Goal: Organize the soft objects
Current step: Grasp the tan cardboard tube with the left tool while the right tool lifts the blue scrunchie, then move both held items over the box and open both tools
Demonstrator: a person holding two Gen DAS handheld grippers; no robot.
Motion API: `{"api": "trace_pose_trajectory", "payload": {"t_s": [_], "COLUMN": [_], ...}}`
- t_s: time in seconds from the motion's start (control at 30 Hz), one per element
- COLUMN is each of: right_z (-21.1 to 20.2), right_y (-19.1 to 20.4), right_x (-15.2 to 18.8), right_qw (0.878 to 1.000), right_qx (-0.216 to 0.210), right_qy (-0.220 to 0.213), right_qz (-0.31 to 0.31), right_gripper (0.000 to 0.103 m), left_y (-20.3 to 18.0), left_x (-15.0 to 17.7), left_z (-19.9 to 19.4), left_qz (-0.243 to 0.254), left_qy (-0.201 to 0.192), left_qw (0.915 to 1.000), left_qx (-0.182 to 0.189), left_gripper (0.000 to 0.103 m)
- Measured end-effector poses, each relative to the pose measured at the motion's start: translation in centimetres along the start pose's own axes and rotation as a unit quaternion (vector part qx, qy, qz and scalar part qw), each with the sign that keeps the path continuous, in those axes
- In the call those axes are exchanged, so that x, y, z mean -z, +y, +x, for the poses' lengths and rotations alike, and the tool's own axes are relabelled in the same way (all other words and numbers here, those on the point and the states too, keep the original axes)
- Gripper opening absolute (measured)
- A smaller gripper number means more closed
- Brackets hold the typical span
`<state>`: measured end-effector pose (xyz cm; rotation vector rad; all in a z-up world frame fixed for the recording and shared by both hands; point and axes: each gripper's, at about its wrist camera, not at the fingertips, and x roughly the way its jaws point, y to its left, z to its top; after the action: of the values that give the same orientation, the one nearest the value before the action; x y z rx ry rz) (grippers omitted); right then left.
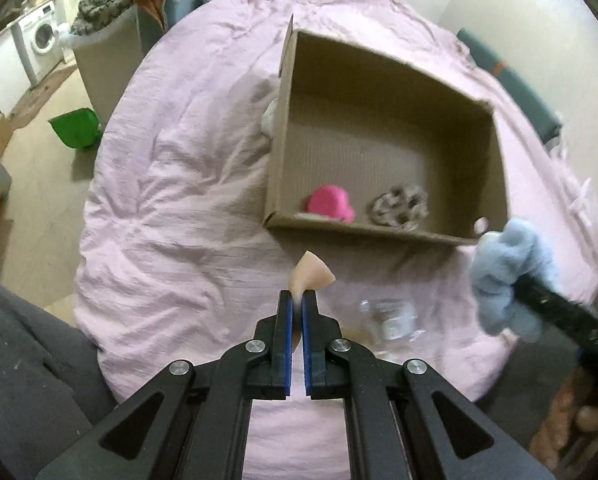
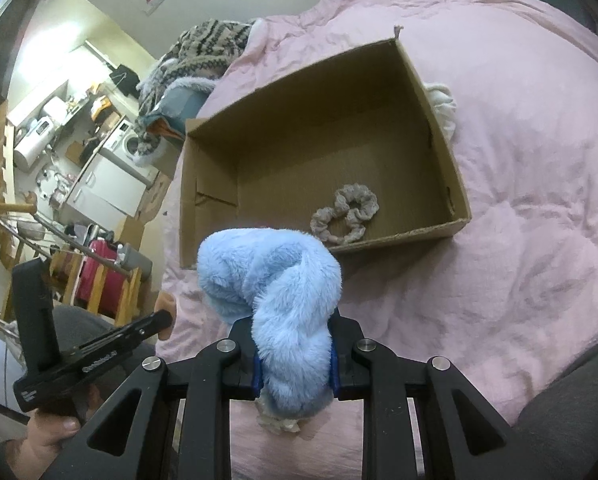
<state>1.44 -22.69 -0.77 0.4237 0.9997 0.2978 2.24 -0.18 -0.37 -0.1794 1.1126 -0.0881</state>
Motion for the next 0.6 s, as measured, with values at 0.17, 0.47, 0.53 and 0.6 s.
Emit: {"api": "trace_pose_trajectory", "payload": {"t_s": [0.17,0.47,0.53,0.6], "right_z": [-0.8,-0.8,-0.4,0.2], "right_y": [0.5,0.4,0.1,-0.5], "right_x": [-1.4,-5.4,-6.2,-6.6], "right_qw": [1.000,0.998,0.998,0.998], "right_qx": [-0.004,-0.009,-0.008,-0.007], "right_qy": [-0.021,-0.061,-0.068,-0.069], "right_qz": [-0.008,-0.014,-0.015,-0.012], "right_gripper": [0.025,0.025,0.025,0.025], "left_y": [-0.7,-2.0,-2.2,-2.5], "left_x": [-2.6,-6.5,-7.2,-7.6], "left_z": [-2.4,-2.1,-1.3,-0.4], "left_qz": [0.016,0.044,0.048,0.056], "left_qy": [-0.041,-0.091,-0.095,-0.101], "left_qw": [0.9990,0.9949,0.9944,0.9933], "left_qx": [0.002,-0.002,0.004,0.006], "left_gripper": [0.004,0.004,0.004,0.004]}}
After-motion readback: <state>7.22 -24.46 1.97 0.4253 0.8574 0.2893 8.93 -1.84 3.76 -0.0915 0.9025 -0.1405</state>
